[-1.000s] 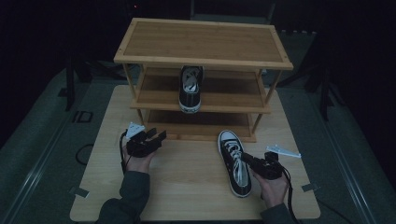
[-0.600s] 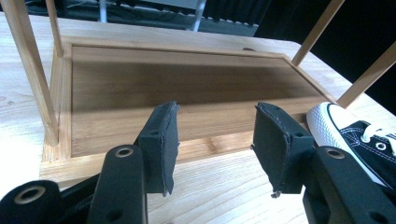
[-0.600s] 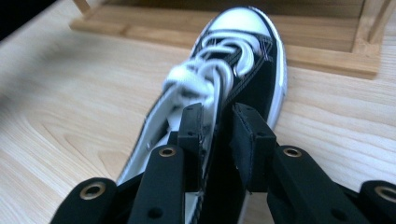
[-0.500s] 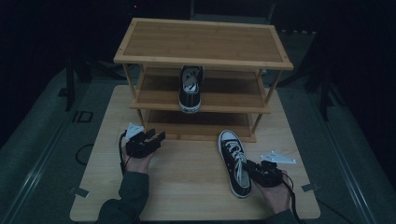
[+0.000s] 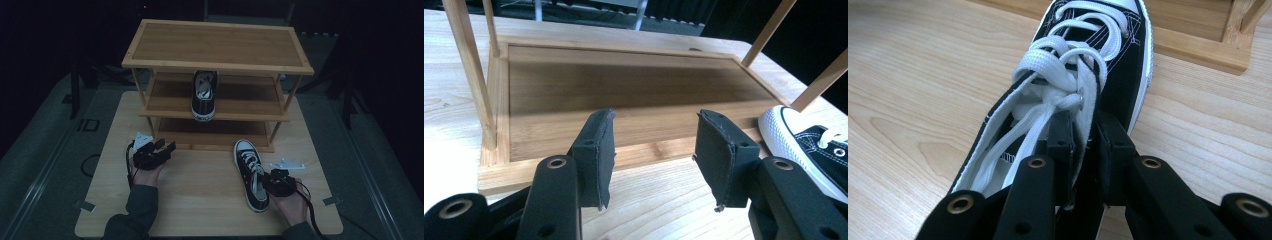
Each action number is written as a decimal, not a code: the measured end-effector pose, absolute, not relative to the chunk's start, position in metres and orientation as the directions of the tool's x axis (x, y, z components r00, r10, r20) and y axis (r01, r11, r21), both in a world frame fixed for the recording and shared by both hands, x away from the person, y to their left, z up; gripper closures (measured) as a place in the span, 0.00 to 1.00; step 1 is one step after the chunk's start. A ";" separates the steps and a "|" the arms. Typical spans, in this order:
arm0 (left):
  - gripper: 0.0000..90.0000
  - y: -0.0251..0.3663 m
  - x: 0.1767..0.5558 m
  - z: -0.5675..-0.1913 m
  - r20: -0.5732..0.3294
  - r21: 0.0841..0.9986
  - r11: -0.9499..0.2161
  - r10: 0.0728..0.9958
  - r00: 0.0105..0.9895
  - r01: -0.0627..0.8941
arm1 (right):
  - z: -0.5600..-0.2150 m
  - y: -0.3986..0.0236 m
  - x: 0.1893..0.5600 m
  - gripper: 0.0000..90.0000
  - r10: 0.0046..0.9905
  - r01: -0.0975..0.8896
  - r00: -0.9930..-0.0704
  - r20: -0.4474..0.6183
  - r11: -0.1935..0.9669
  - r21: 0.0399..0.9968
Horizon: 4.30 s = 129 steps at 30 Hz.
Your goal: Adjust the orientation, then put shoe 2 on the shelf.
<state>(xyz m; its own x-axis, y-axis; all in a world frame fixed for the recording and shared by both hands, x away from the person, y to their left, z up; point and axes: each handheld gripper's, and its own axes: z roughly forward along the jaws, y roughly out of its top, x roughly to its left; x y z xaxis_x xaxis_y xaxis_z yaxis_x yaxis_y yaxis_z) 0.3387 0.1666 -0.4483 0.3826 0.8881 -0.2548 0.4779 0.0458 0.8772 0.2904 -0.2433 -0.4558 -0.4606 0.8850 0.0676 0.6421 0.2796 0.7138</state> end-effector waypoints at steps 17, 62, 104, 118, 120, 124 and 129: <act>0.56 0.166 0.341 -0.452 -0.255 0.872 0.039 0.887 0.385 0.489 | -0.458 -0.257 0.294 0.98 0.880 0.704 -0.399 0.258 0.114 0.701; 0.56 0.164 0.341 -0.454 -0.255 0.869 0.037 0.888 0.382 0.494 | -0.405 -0.250 0.266 0.99 0.791 0.589 -0.483 0.375 -0.024 0.808; 0.55 0.165 0.341 -0.455 -0.264 0.867 0.046 0.887 0.378 0.496 | -0.324 -0.238 0.250 0.99 0.754 0.453 -0.572 0.324 -0.040 0.891; 0.55 0.165 0.341 -0.456 -0.269 0.865 0.051 0.886 0.377 0.499 | -0.298 -0.230 0.271 0.99 0.795 0.406 -0.535 0.285 -0.054 0.912; 0.55 0.165 0.341 -0.456 -0.270 0.865 0.051 0.886 0.377 0.500 | -0.297 -0.229 0.278 0.99 0.805 0.406 -0.521 0.285 -0.060 0.912; 0.55 0.166 0.342 -0.456 -0.271 0.864 0.052 0.886 0.377 0.501 | -0.298 -0.225 0.290 0.99 0.820 0.401 -0.497 0.284 -0.073 0.913; 0.55 0.166 0.341 -0.456 -0.272 0.864 0.054 0.886 0.375 0.501 | -0.296 -0.222 0.300 0.99 0.829 0.398 -0.477 0.292 -0.093 0.913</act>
